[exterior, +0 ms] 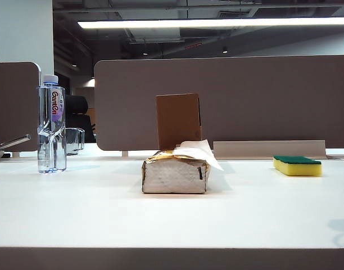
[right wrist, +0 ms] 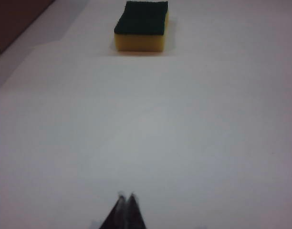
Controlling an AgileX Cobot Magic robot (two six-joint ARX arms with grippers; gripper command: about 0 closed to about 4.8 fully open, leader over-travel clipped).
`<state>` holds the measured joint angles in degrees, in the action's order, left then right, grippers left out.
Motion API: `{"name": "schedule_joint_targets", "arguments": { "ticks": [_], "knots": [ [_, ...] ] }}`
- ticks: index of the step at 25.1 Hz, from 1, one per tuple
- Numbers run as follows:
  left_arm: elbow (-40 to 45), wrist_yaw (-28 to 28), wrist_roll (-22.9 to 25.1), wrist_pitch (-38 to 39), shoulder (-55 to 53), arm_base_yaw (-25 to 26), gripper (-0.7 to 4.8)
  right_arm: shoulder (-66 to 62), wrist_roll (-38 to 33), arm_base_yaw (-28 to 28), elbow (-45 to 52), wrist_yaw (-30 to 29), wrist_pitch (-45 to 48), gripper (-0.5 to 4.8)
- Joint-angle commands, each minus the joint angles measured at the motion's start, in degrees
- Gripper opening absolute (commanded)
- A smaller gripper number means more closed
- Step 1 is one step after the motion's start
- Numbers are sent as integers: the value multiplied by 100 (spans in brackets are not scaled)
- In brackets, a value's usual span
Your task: Move the sponge from right to left to wipe the table, avoiding obstacles on the table, and finally reaching the bottle of mineral water.
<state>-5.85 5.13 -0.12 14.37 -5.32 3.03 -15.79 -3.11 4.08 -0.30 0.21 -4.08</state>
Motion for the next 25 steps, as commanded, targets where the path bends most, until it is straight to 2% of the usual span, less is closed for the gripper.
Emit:
{"name": "schedule_joint_targets", "arguments": {
  "ticks": [1, 9, 16, 17, 19, 21, 24, 25],
  "knots": [
    [-15, 22, -35, -70, -2, -2, -5, 7, 17, 2, 17, -13, 94, -7],
    [-15, 28, -35, -74, -2, -2, -5, 7, 15, 2, 17, -17, 94, -7],
    [-26, 997, -37, -271, 0, -2, -1, 9, -31, 31, -2, -37, 96, -7],
    [-39, 1134, -37, -339, -2, -2, 8, 7, -31, 37, -13, -72, 90, -7],
    [-61, 1631, -37, -586, 0, -9, 83, 7, -114, 35, -92, -350, 87, -7],
    [-63, 1843, -59, -787, 4, -57, 127, 7, -498, 33, -262, -426, 61, -6],
    [-136, 1971, -245, -754, 4, -55, 130, 2, -595, 33, -605, -444, -109, -5],
    [-203, 1985, -468, -739, 4, -55, 131, 2, -605, 33, -796, -444, -201, -5]
  ]
}}
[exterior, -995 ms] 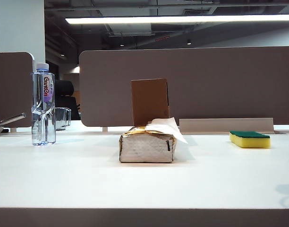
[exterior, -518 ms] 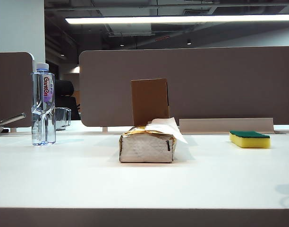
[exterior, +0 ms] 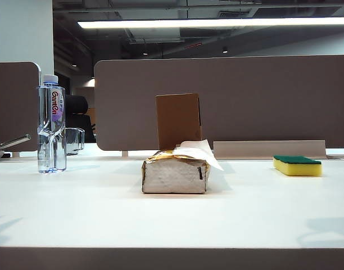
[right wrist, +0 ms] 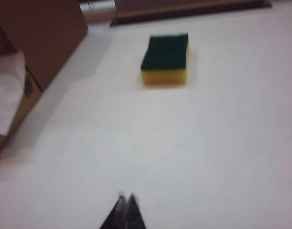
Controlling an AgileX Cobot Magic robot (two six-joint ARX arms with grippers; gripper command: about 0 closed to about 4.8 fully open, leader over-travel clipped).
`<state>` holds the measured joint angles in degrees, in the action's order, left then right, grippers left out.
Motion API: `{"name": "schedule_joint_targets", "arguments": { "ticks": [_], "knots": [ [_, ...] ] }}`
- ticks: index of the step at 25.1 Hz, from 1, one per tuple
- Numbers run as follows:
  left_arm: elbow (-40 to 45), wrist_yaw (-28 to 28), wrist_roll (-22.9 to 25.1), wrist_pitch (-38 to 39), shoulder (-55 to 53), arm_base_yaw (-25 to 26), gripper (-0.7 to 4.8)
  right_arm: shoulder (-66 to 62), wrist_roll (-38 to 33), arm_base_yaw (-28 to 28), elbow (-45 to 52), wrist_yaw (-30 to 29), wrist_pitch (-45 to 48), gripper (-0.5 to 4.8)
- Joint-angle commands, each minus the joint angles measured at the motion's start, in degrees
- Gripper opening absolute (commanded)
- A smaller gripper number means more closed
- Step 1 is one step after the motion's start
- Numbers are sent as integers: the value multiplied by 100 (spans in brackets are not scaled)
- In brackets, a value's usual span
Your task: Move the sponge from right to left to wipe the table, avoiding obstacles on the table, and finally reaching the bottle of mineral water.
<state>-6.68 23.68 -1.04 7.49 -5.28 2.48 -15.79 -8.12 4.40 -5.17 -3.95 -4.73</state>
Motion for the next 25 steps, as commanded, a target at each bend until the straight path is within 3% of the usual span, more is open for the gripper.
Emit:
{"name": "schedule_joint_targets", "arguments": {
  "ticks": [1, 3, 7, 9, 10, 15, 18, 20, 25],
  "knots": [
    [-164, 177, -522, -42, 0, 0, 131, 2, -129, 0, -444, -28, -216, -5],
    [-289, 402, -654, -7, -2, 0, 136, -2, -166, 0, -817, -26, -474, -5],
    [-540, 986, -710, 243, -2, 0, 248, -52, -177, 0, -1596, -26, -1298, -5],
    [-667, 1158, -1010, 343, -2, 0, 295, -249, -177, 0, -2100, -28, -1812, -4],
    [-734, 1226, -1115, 385, -2, 0, 319, -437, -177, 0, -2396, -28, -2048, 14],
    [-879, 1410, -1187, 411, -2, 2, 322, -1331, -192, 0, -3314, -328, -2437, 154],
    [-898, 1408, -1241, 409, -2, 2, 401, -2050, -393, -7, -3915, -527, -2664, 230],
    [-898, 1482, -1447, 398, -2, 2, 409, -2649, -531, -7, -4419, -544, -2946, 287],
    [-901, 1906, -1565, 396, -2, 4, 408, -4227, -540, -197, -5709, -1351, -3480, 297]
  ]
}}
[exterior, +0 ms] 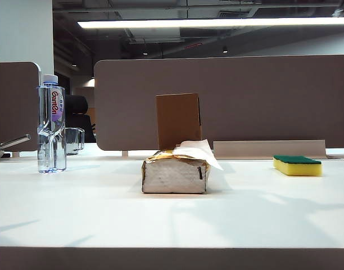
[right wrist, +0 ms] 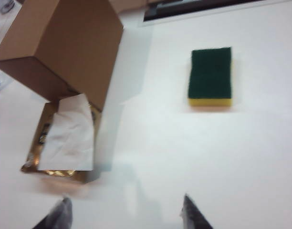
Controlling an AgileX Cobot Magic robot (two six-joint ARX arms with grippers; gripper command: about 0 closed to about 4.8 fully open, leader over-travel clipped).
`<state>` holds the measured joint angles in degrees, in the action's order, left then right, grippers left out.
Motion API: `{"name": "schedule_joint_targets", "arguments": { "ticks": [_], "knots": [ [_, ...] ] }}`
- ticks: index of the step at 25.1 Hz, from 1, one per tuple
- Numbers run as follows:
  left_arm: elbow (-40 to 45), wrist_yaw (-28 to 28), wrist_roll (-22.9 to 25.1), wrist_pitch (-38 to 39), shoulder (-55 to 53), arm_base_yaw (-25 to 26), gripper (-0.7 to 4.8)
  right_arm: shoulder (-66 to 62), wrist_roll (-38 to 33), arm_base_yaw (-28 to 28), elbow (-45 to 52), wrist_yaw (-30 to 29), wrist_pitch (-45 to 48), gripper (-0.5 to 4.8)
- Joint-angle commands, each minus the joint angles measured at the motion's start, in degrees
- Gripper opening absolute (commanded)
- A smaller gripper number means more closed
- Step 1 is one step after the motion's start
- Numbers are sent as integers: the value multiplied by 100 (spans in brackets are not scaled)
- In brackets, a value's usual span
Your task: Move the sponge from right to left to wipe the table, avoiding obstacles on the table, and finally reaching the bottle of mineral water.
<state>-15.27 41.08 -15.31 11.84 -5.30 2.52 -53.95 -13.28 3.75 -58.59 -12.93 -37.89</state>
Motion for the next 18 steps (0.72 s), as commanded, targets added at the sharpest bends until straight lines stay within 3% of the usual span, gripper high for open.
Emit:
{"name": "schedule_joint_targets", "arguments": {
  "ticks": [1, 9, 13, 18],
  "knots": [
    [-42, 229, -258, -39, 2, 0, 408, -774, -26, -273, -654, -796, -291, 297],
    [-120, 551, -282, -160, 0, 0, 408, -2192, -20, -1394, -1386, -2026, -275, 298],
    [-120, 599, -385, -166, 0, 0, 408, -2559, 4, -1556, -1386, -2157, -229, 337],
    [-120, 798, -509, -168, 0, 0, 409, -3220, 125, -1611, -1388, -2157, 109, 338]
  ]
}}
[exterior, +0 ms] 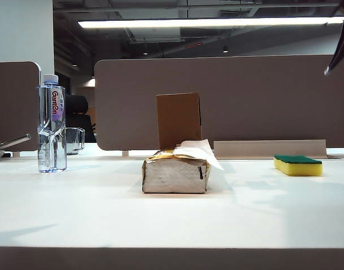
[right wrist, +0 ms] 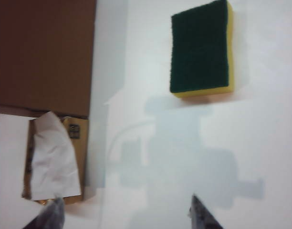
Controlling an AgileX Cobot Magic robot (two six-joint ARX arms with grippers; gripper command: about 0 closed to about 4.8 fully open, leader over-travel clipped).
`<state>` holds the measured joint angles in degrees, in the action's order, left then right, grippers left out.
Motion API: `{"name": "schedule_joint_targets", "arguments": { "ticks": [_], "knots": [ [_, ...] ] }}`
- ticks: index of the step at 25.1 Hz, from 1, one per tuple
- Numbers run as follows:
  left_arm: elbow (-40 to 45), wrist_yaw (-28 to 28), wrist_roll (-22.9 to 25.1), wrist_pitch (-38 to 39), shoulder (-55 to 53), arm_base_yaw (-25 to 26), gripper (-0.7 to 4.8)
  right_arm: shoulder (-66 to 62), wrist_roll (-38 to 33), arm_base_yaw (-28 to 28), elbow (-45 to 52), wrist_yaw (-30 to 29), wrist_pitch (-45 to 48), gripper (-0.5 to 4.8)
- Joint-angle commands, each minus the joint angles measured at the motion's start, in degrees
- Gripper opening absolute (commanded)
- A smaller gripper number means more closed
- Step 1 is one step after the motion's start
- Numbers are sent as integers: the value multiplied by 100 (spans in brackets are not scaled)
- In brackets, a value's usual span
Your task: Move the sponge from right to left to wipe the table, avoiding obstacles on the table, and finally reaching the bottle of mineral water.
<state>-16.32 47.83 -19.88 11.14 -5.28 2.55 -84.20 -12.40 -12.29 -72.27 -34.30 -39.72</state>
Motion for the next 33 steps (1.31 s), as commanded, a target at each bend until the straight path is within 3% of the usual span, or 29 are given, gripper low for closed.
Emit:
{"name": "schedule_joint_targets", "arguments": {
  "ticks": [1, 4, 7, 14, 21, 28, 33],
  "knots": [
    [-15, 162, -55, -98, -2, -2, 409, -278, 37, -9, -22, -17, 391, 338],
    [-87, 256, -52, -96, -9, -2, 410, -514, 37, -9, -33, 52, 651, 338],
    [-407, 232, -48, -92, -57, -2, 460, -933, 46, -2, -448, 216, 575, 338],
    [-1156, 256, 13, 90, -837, -2, 462, -1917, 387, 24, -1790, 678, -70, 337],
    [-1307, 236, 752, 525, -1421, -2, 462, -2511, 540, 92, -2015, 741, -149, 337],
    [-1384, -179, 1998, 1309, -1606, -2, 458, -2933, 581, 173, -2015, 785, 203, 336],
    [-1606, -415, 2310, 1628, -1814, -7, 458, -3034, 581, 243, -2017, 1019, 573, 324]
  ]
}}
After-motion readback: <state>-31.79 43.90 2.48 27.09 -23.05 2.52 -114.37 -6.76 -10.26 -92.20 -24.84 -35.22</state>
